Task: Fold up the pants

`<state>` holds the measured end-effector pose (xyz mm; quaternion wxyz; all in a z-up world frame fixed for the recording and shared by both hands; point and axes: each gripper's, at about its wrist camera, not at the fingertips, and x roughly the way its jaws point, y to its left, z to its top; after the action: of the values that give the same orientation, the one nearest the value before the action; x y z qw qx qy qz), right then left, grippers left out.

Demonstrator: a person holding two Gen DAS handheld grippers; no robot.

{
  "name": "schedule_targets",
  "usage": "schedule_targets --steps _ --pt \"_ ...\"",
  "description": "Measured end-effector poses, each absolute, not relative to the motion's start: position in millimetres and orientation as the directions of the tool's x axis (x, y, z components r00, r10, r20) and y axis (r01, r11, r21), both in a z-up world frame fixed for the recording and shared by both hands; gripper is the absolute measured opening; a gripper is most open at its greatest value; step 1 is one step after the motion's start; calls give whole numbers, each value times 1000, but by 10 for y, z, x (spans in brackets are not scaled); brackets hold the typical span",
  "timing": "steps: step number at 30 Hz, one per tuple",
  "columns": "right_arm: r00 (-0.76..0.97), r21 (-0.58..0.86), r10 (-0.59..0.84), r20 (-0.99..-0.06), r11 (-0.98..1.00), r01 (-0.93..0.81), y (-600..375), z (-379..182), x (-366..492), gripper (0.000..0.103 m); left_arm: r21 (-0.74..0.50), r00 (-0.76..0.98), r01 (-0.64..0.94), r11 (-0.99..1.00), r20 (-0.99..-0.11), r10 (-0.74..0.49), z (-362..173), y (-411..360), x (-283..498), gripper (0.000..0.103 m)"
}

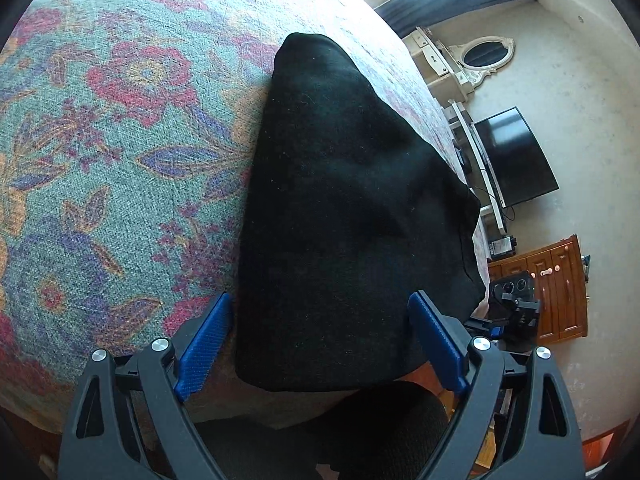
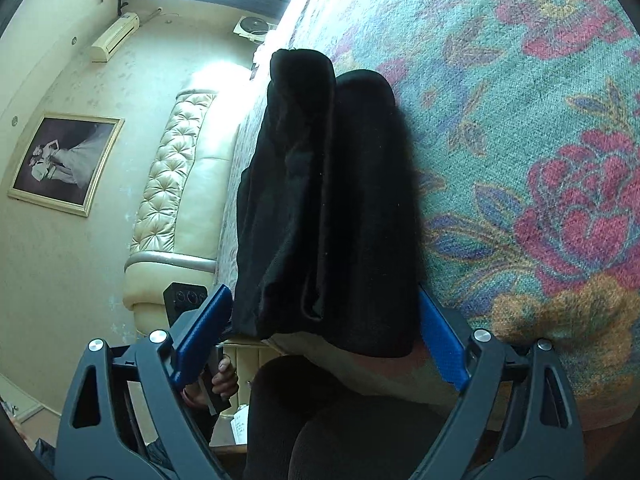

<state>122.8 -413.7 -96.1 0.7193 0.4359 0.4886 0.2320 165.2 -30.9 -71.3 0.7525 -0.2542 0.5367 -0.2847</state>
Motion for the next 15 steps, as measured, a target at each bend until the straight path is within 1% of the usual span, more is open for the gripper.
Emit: schedule_targets --steps 1,4,5,9,10,11,15 --pt "404 835 746 -529 542 92 -4111 -967 1222 57 -680 266 162 715 -667 -696 -701 -324 1637 87" --pt "404 824 736 -543 559 91 -4119 -983 1197 45 -647 276 191 739 -687 -672 -661 -400 1599 87" --pt "407 824 734 -544 559 92 -4122 -970 1197 44 -625 282 204 753 -699 -657 -642 -433 1583 81" --pt "422 822 731 -536 566 63 -4139 -848 1188 37 -560 307 237 794 -732 -608 -557 -518 1567 72" --pt "425 826 736 -528 560 56 -4148 -821 1193 36 -549 312 243 800 -736 -600 -537 -527 1563 68" --pt "424 828 739 -524 559 49 -4152 -802 1191 36 -540 319 250 804 -738 -595 -525 -522 1565 64" --pt "412 833 744 -527 549 73 -4196 -928 1172 35 -526 328 251 812 -743 -583 -570 -520 1545 56"
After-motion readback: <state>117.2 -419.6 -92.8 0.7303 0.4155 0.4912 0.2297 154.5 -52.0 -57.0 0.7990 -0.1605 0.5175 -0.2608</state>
